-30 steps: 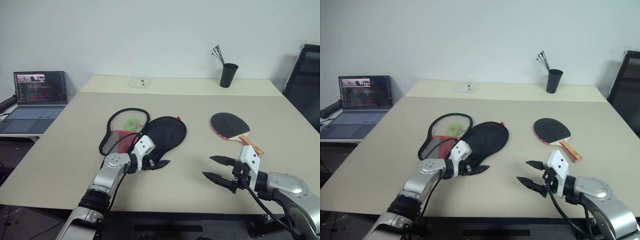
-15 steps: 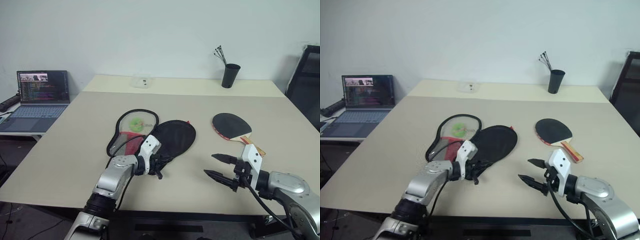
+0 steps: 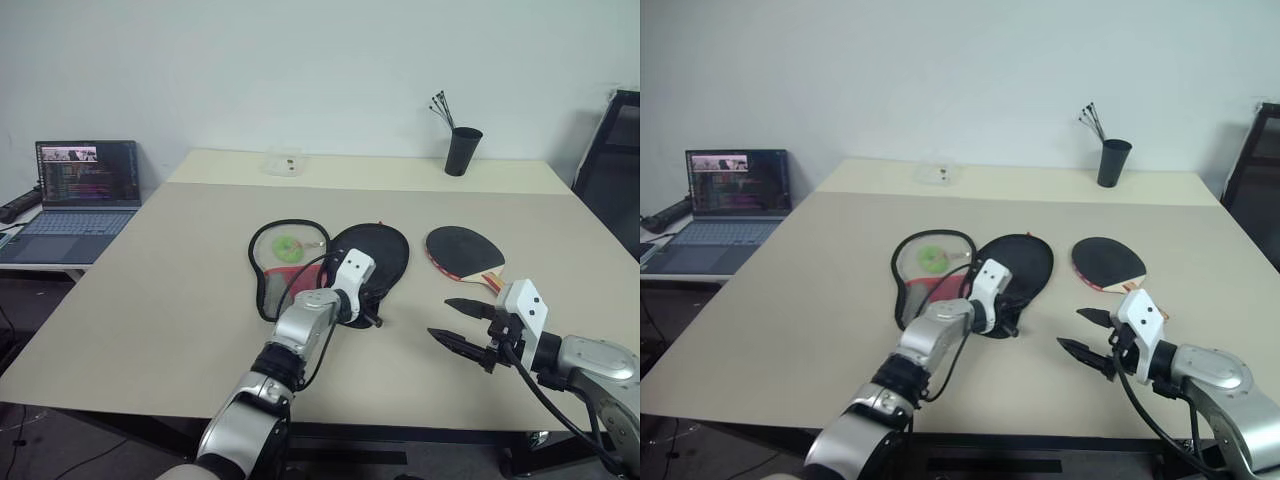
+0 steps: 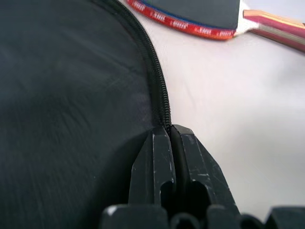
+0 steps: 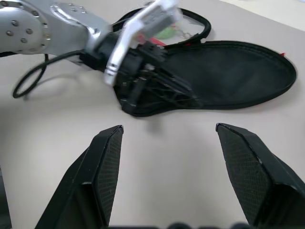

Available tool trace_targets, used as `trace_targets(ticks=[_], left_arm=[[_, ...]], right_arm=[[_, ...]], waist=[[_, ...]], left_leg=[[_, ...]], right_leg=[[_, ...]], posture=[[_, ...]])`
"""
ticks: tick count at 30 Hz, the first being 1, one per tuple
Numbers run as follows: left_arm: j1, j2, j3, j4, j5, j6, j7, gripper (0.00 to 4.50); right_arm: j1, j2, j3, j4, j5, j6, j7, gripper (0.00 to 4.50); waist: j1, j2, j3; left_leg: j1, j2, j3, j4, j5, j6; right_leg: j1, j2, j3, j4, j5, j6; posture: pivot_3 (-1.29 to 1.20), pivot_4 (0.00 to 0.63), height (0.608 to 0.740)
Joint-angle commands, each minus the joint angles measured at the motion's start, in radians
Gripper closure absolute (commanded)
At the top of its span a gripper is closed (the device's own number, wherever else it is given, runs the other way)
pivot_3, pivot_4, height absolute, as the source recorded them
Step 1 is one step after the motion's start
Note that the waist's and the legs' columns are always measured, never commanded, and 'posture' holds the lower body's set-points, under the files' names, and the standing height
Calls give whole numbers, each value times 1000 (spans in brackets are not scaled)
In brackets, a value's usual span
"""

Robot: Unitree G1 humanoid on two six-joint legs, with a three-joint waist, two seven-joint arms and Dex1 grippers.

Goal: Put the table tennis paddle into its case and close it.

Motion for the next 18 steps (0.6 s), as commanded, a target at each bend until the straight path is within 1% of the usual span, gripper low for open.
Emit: trace_targets(ticks=[1,3,8,11,12,15,18], left_arm=[[-46,-30,9,58,9,-51,6,4263],[-51,-35,27,67,-5,-52,-7,3837],[-32,1,28,18,16,-78,-23,2105],[47,73,25,-127,5,-121,-97,977],[85,102,30,-197,-20,-102,-140,645],[191,203,49,-370,-66,-65,-229,645],[257,277,88,-476,-109,-48,-264,645]], right_arm=[[12,-11,-36,-41,9,-18,-2,1108],[17,-10,-39,-46,17,-12,-4,1108],[13,-7,-34,-44,25,-7,-2,1108],[-21,7,-20,-23,31,1,-11,1108],[-36,15,-18,-14,37,20,-23,1108],[-91,53,-22,13,87,132,-95,1108],[-139,79,-19,28,118,226,-154,1108]], waist=[[-1,0,0],[-2,0,0],[-4,0,0],[-13,0,0],[-16,0,0],[-22,0,0],[-18,1,0]], left_leg=[[0,0,1,0,0,0],[0,0,1,0,0,0],[0,0,1,-1,0,0],[1,1,1,-1,0,0],[1,2,2,-1,0,0],[2,4,1,-2,0,0],[2,4,0,-1,0,-1]], right_leg=[[0,0,0,-1,0,0],[0,0,0,-1,0,1],[0,0,0,-1,0,1],[0,1,1,-1,0,1],[0,2,1,0,0,1],[-1,3,3,0,0,0],[-1,3,2,3,0,-1]], posture=[[0,150,740],[0,150,740],[0,150,740],[0,150,740],[0,150,740],[0,150,740],[0,150,740]])
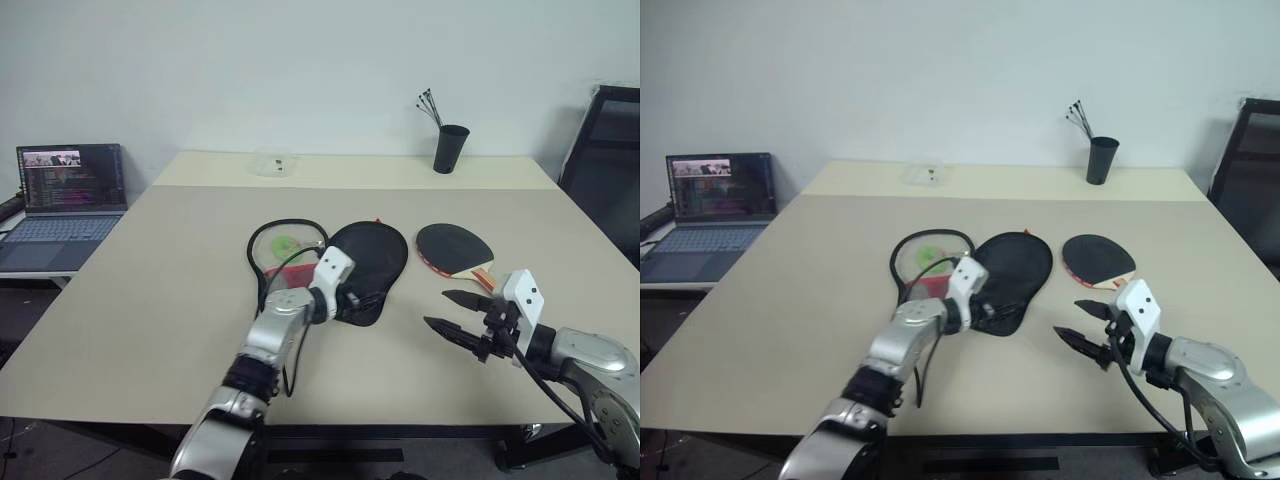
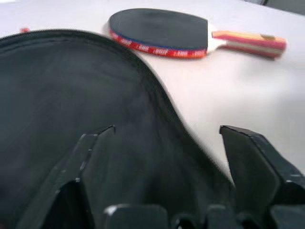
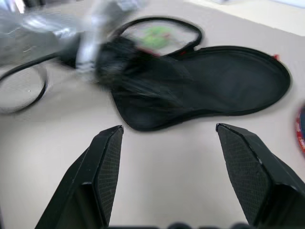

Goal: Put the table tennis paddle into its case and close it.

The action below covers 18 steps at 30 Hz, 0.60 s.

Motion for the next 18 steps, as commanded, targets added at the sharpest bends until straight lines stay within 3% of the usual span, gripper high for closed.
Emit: trace_targets(ticks=[1,6,10,18], left_arm=[[40,64,65,-145,-65,-4,-47,645],[88,174,186,-219,-143,-3,-61,645],[156,286,213,-273,-183,3,-158,645],[160,376,266,-264,-233,24,-192,645]], right_arm=[[-60,25,-2,10,30,76,-61,1108],[-163,121,96,125,-72,98,-181,1108],[-229,230,147,193,-116,120,-270,1108],[-317,349,191,349,-213,107,-368,1108]], waist=[[3,0,0],[4,0,0],[-1,0,0],[3,0,0]], left_leg=[[0,0,0,0,0,0],[0,0,0,1,0,0],[0,0,1,-1,0,0],[-2,0,1,0,0,0]], right_leg=[[0,0,0,1,0,0],[0,-2,0,1,0,0],[-2,-4,1,1,-1,-1],[-4,-4,1,3,-1,-1]], posture=[[0,150,740],[0,150,740],[0,150,740],[0,150,740]])
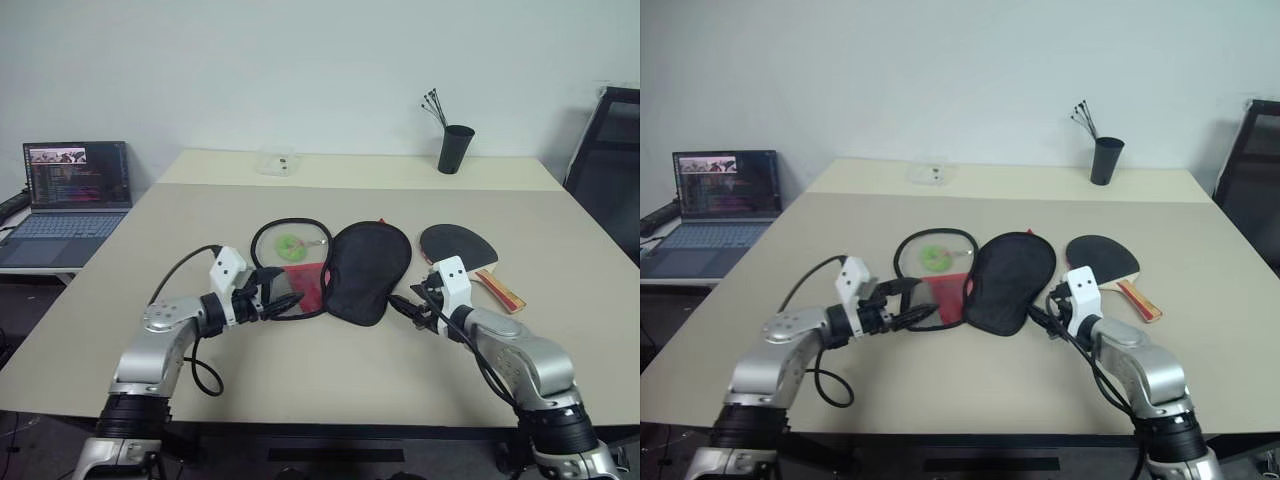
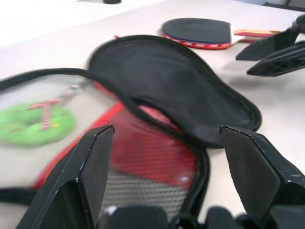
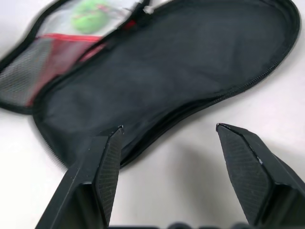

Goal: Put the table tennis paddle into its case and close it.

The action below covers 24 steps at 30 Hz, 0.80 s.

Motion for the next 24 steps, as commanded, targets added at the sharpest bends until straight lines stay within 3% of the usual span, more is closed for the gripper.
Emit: trace_targets(ticks=[1,13,16,24], left_arm=[[-28,20,31,-37,-40,9,-9,645],[-57,30,32,-43,-40,29,-1,645],[-59,30,27,-47,-38,29,-2,601],[-75,28,-2,-48,-30,21,-27,601]], right_arm=[[-43,34,11,37,-32,-19,-24,1108],[-120,149,81,164,-111,-60,-16,1108],[-119,171,85,155,-116,-53,-15,1741],[-92,154,51,95,-103,6,-5,4474]], waist=[[0,0,0],[-10,0,0],[-10,0,0],[-10,0,0]], left_leg=[[0,0,0,0,0,0],[0,1,1,-1,0,0],[0,2,1,-1,0,0],[0,2,2,-1,0,0]], right_leg=[[0,0,0,0,0,0],[-2,0,1,1,0,0],[-2,1,1,1,0,0],[-2,0,3,1,0,0]], posture=[[0,150,740],[0,150,740],[0,150,740],[0,150,740]])
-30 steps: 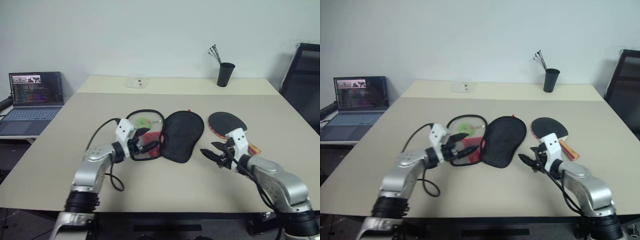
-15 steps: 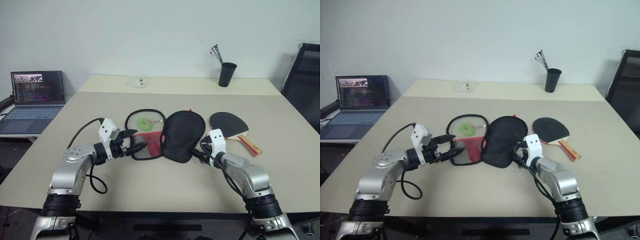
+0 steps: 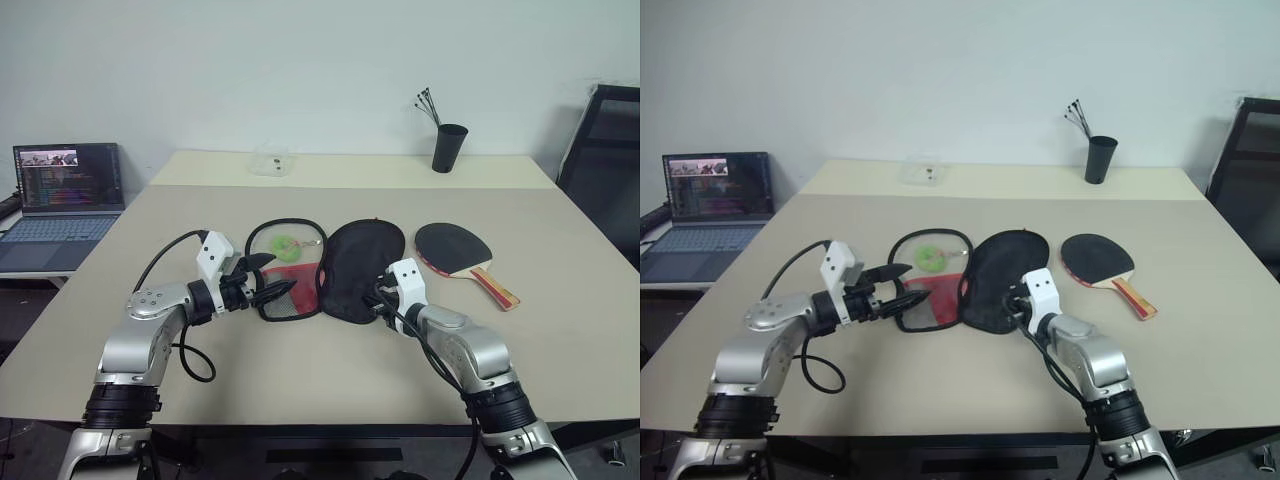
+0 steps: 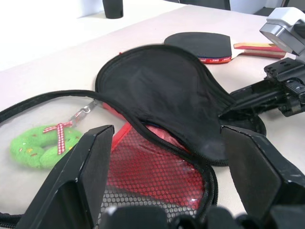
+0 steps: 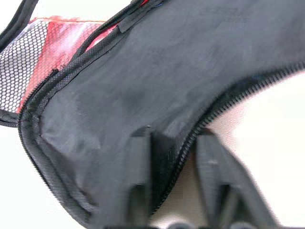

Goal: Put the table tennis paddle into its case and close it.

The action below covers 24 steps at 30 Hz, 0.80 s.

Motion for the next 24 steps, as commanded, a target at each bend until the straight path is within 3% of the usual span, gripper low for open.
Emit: trace_targets(ticks=[1,11,21,24], left_arm=[[-38,7,-19,-34,-11,-10,-23,601],[-92,-28,-87,-6,0,-31,-64,601],[-119,-46,-104,37,12,-55,-73,601],[-118,-47,-105,36,14,-57,-74,601]], right_arm=[[17,-23,-34,-80,24,40,15,4474],[141,-126,-91,-277,85,199,41,4474],[130,-40,-102,-289,103,218,-8,4474],[140,-28,-113,-304,100,224,-24,3773]], waist=[[1,0,0],[3,0,0],[0,0,0],[0,0,0]], left_leg=[[0,0,0,0,0,0],[0,-1,2,0,0,0],[0,0,1,0,0,0],[0,0,2,0,0,0]], right_leg=[[0,0,0,0,0,0],[0,0,1,0,0,0],[-1,4,1,0,0,0],[-2,5,3,0,0,0]], posture=[[0,150,740],[0,150,740],[0,150,740],[0,150,740]])
